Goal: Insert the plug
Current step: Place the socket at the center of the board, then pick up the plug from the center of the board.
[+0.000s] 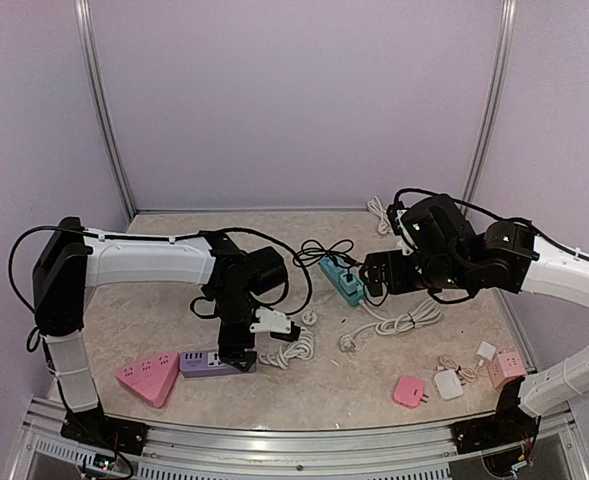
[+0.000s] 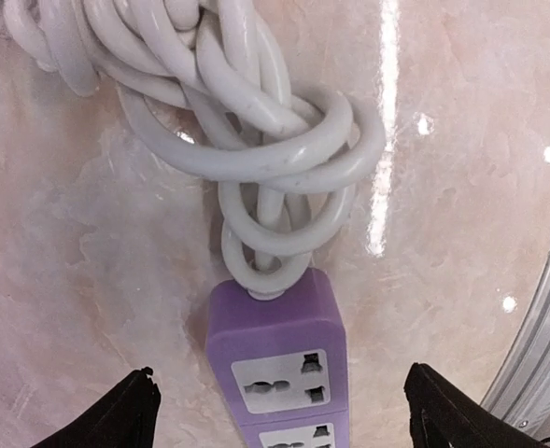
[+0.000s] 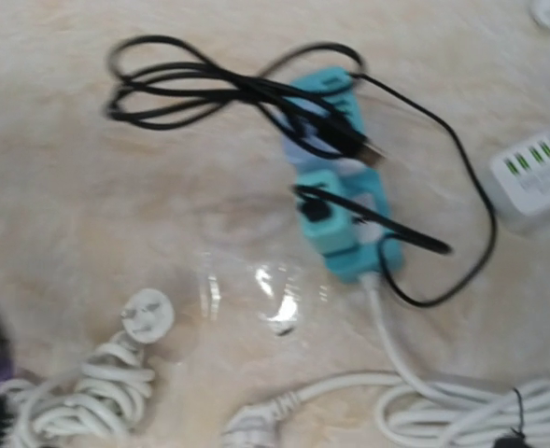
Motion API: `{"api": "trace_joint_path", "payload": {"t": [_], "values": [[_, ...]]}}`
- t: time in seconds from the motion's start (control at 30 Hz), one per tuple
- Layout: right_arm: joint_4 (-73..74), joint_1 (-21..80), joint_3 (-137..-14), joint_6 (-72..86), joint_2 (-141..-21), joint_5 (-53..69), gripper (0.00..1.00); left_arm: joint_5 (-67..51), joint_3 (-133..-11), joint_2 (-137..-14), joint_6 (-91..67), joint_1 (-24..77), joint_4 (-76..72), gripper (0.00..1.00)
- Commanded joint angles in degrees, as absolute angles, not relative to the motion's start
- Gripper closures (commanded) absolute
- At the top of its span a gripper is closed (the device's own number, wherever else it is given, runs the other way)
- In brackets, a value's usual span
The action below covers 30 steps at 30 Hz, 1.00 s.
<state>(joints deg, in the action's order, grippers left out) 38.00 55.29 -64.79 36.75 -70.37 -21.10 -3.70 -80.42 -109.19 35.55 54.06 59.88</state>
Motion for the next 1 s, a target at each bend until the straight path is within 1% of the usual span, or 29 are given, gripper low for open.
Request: {"api": "trace_joint_path", "payload": {"t": [0.0, 0.2, 0.33, 0.47, 0.57, 0.73, 0.8, 0.97], "values": [[41.72, 52.66, -64.48, 41.03, -69.62, -19.54, 0.00, -7.79, -83.77, -103.42, 37.29, 52.74, 63.18, 0.10], [43.23, 50.58, -66.29, 41.33, -69.85, -18.52, 0.00, -11.01, -81.70, -97.21, 39.54, 47.90, 64.15, 0.10], [41.22, 50.59, -67.58, 40.45, -71.58, -16.89, 0.00, -10.89, -77.16, -92.34, 42.68, 42.26, 66.02, 0.10], [38.47, 50.54, -67.56, 40.25, -72.86, -16.50, 0.00, -10.44, -70.44, -87.51, 44.94, 34.77, 68.10, 0.09], [36.55, 50.61, -67.54, 39.81, -74.34, -14.66, 0.00, -10.23, -63.89, -83.07, 45.70, 29.94, 69.09, 0.03], [35.74, 50.65, -68.92, 38.16, -78.15, -8.93, 0.00, -10.28, -54.21, -75.13, 46.37, 25.70, 66.66, 0.01], [37.40, 50.66, -69.39, 38.74, -79.15, -8.28, 0.00, -11.25, -52.11, -72.07, 45.67, 24.41, 65.32, 0.01], [46.82, 50.60, -68.29, 44.94, -78.51, -14.95, 0.00, -13.36, -49.32, -69.85, 41.37, 22.43, 60.23, 0.01]]}}
